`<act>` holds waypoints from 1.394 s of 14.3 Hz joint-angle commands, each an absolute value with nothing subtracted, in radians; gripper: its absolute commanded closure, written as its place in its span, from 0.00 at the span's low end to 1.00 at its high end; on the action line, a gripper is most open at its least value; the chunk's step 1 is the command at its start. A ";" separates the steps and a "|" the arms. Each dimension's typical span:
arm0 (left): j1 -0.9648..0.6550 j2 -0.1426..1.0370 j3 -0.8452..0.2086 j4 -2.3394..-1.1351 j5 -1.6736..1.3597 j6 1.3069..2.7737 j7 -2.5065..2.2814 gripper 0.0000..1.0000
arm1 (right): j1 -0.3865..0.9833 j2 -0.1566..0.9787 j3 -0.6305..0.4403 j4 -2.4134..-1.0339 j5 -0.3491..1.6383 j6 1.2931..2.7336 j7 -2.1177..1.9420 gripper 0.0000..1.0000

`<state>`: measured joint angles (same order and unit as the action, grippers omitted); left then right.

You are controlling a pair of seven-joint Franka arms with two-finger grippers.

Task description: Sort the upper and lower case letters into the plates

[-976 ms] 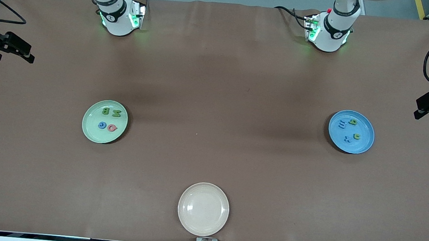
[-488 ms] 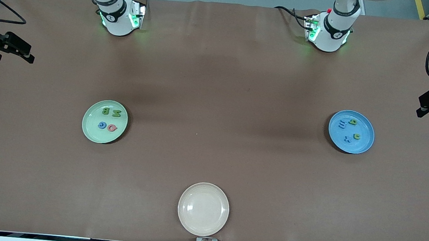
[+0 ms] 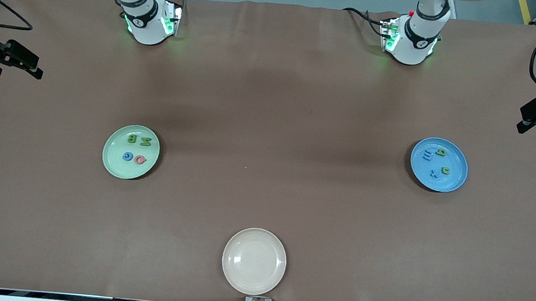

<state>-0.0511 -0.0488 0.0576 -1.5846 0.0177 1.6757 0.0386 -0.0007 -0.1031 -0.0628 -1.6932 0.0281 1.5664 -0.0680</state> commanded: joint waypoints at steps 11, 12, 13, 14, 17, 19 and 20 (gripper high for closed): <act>-0.045 -0.044 0.054 -1.571 -0.020 1.654 0.029 0.00 | -0.003 -0.143 -0.058 -1.738 0.009 1.585 -0.075 0.00; -0.044 -0.044 0.054 -1.571 -0.020 1.654 0.029 0.00 | -0.003 -0.143 -0.058 -1.738 0.009 1.586 -0.075 0.00; -0.044 -0.044 0.054 -1.572 -0.020 1.654 0.029 0.00 | -0.003 -0.143 -0.058 -1.738 0.009 1.588 -0.075 0.00; -0.043 -0.044 0.054 -1.572 -0.021 1.654 0.028 0.00 | -0.003 -0.143 -0.058 -1.738 0.009 1.586 -0.077 0.00; -0.044 -0.046 0.054 -1.574 -0.021 1.654 0.026 0.00 | -0.002 -0.143 -0.058 -1.738 0.009 1.589 -0.077 0.00; -0.044 -0.046 0.054 -1.575 -0.025 1.654 0.025 0.00 | -0.005 -0.143 -0.058 -1.738 0.009 1.589 -0.077 0.00; -0.044 -0.049 0.054 -1.578 -0.025 1.654 0.015 0.00 | -0.006 -0.143 -0.060 -1.738 0.009 1.588 -0.077 0.00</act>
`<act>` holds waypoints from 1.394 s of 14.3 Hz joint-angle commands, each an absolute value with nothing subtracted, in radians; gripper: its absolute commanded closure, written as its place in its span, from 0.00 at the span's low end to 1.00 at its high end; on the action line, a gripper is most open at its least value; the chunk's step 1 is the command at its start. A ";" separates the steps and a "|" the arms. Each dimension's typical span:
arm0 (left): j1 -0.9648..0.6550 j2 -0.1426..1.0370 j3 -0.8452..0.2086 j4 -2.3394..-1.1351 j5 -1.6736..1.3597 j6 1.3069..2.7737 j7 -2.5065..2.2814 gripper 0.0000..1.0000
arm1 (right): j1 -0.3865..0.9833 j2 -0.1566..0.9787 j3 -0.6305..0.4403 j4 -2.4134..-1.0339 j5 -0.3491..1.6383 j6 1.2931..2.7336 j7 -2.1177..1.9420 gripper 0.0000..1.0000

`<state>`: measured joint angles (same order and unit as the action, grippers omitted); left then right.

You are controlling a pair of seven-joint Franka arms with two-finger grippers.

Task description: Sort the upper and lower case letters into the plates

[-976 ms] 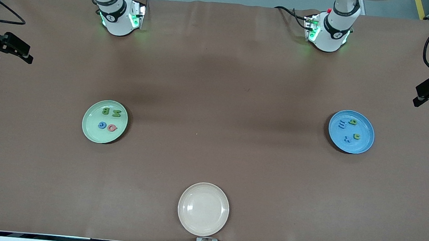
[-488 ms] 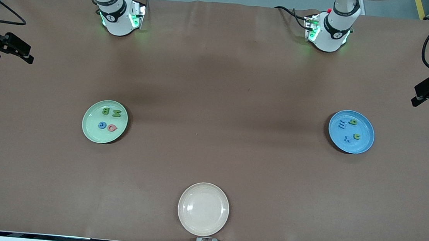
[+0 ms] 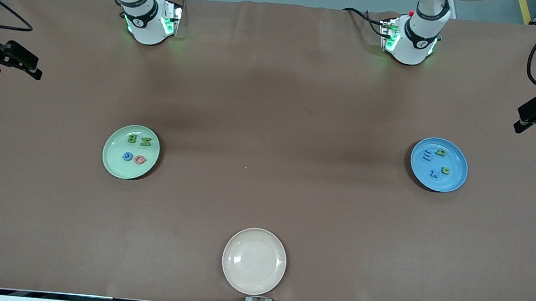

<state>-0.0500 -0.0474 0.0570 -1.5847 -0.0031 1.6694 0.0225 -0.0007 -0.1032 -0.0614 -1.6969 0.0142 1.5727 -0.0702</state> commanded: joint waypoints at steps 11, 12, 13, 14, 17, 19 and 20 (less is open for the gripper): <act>-0.046 -0.051 0.038 -1.577 -0.026 1.529 -0.037 0.00 | -0.005 -0.143 -0.058 -1.736 0.008 1.578 -0.077 0.00; -0.046 -0.051 0.038 -1.577 -0.026 1.529 -0.037 0.00 | -0.005 -0.143 -0.058 -1.736 0.008 1.577 -0.077 0.00; -0.045 -0.051 0.040 -1.577 -0.040 1.529 -0.038 0.00 | -0.008 -0.143 -0.060 -1.736 0.008 1.578 -0.077 0.00; -0.043 -0.051 0.041 -1.577 -0.055 1.529 -0.040 0.00 | -0.008 -0.143 -0.060 -1.736 0.008 1.577 -0.077 0.00; -0.041 -0.051 0.041 -1.577 -0.057 1.529 -0.038 0.00 | -0.006 -0.143 -0.060 -1.738 0.008 1.575 -0.077 0.00; -0.041 -0.051 0.041 -1.577 -0.057 1.529 -0.038 0.00 | -0.006 -0.143 -0.060 -1.738 0.009 1.574 -0.075 0.00; -0.041 -0.049 0.043 -1.577 -0.057 1.529 -0.038 0.00 | -0.006 -0.143 -0.060 -1.738 0.009 1.571 -0.065 0.00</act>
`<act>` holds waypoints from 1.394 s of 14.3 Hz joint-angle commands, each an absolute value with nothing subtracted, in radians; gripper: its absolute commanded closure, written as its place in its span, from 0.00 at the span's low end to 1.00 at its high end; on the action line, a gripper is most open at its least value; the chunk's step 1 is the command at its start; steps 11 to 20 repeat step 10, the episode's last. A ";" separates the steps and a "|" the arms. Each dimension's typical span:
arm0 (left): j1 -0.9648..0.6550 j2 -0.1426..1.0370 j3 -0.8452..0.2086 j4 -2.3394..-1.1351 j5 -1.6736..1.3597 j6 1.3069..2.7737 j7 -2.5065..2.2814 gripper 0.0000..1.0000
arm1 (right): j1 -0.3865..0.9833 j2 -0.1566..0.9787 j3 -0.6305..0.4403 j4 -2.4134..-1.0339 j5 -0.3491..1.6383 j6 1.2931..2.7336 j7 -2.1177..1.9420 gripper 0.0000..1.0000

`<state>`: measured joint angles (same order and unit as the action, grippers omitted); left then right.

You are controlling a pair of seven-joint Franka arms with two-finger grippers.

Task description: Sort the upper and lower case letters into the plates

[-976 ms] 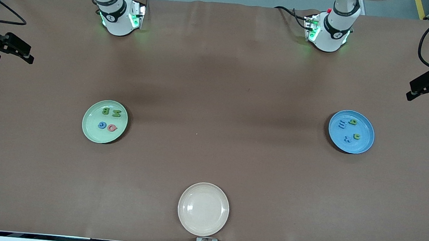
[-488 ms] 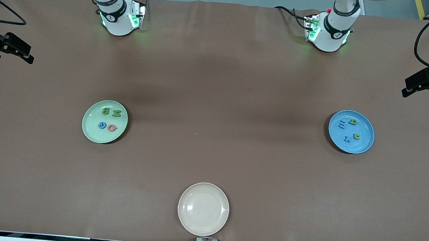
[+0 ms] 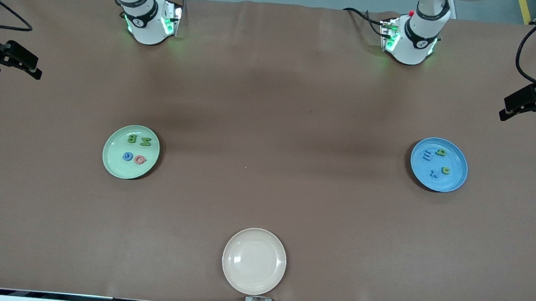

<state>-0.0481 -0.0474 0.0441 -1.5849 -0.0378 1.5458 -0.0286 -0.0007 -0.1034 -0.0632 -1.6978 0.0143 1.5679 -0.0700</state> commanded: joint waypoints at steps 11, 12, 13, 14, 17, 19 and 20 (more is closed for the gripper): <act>-0.041 -0.049 0.043 -1.578 -0.055 1.529 -0.038 0.00 | 0.000 -0.143 -0.057 -1.736 0.021 1.545 -0.018 0.00; -0.041 -0.049 0.043 -1.578 -0.055 1.529 -0.038 0.00 | 0.000 -0.143 -0.057 -1.736 0.021 1.545 -0.018 0.00; -0.041 -0.049 0.043 -1.578 -0.055 1.529 -0.038 0.00 | 0.000 -0.143 -0.057 -1.736 0.021 1.545 -0.018 0.00; -0.041 -0.049 0.043 -1.578 -0.055 1.529 -0.038 0.00 | 0.000 -0.143 -0.057 -1.736 0.021 1.545 -0.018 0.00; -0.041 -0.049 0.043 -1.578 -0.055 1.529 -0.038 0.00 | 0.000 -0.143 -0.057 -1.736 0.021 1.545 -0.018 0.00; -0.041 -0.049 0.043 -1.578 -0.055 1.529 -0.038 0.00 | 0.000 -0.143 -0.057 -1.736 0.021 1.545 -0.018 0.00; -0.041 -0.049 0.043 -1.578 -0.055 1.529 -0.038 0.00 | 0.000 -0.143 -0.057 -1.736 0.021 1.545 -0.018 0.00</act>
